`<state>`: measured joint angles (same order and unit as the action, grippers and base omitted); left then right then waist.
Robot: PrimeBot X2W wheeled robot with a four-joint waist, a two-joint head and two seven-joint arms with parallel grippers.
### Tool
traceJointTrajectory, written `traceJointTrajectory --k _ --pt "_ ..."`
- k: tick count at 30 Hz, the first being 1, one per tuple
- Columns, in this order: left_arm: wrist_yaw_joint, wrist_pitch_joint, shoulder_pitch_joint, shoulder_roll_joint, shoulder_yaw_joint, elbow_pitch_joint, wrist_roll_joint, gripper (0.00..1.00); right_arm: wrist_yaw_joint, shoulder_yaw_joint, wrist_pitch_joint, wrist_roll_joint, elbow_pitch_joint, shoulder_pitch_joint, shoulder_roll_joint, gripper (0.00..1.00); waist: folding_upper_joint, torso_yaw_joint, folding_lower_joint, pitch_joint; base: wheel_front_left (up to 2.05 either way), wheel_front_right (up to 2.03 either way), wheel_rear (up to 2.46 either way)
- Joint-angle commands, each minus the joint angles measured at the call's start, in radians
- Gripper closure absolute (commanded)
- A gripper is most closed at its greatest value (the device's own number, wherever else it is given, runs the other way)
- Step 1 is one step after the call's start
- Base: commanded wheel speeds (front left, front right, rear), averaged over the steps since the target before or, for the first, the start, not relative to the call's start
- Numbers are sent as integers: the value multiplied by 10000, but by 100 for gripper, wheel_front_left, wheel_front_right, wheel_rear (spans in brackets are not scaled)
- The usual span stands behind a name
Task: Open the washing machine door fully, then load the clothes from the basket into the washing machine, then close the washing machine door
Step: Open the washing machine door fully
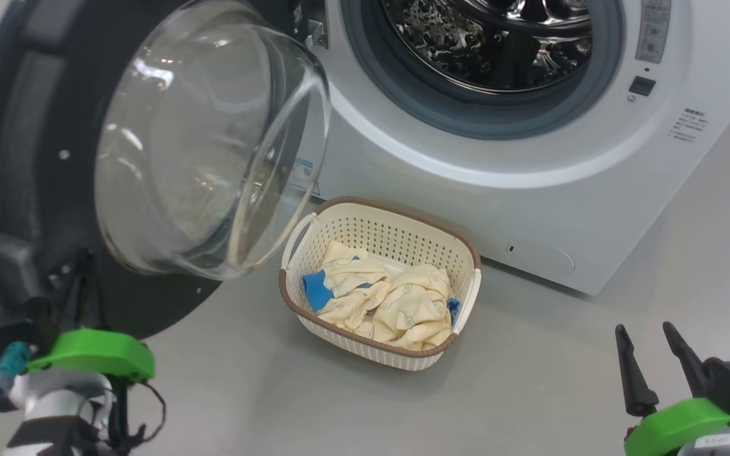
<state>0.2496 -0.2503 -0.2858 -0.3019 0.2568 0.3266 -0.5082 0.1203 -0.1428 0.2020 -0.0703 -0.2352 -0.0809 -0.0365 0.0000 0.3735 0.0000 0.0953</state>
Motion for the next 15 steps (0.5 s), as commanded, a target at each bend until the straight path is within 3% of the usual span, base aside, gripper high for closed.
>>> traceJointTrajectory --k 1,7,15 --pt "1146 -84 -620 -482 -617 -163 -44 100 104 173 94 -38 252 421 -137 0 0 -83 0 75 0 0 0" --pt "1125 -101 -1177 -785 -1268 751 -219 100 104 119 117 -16 215 521 -137 0 0 -328 0 293 0 0 0" --pt "755 -111 -2208 -1274 -1783 2278 -228 100 104 129 116 33 300 730 -137 0 0 -567 0 688 0 0 0"
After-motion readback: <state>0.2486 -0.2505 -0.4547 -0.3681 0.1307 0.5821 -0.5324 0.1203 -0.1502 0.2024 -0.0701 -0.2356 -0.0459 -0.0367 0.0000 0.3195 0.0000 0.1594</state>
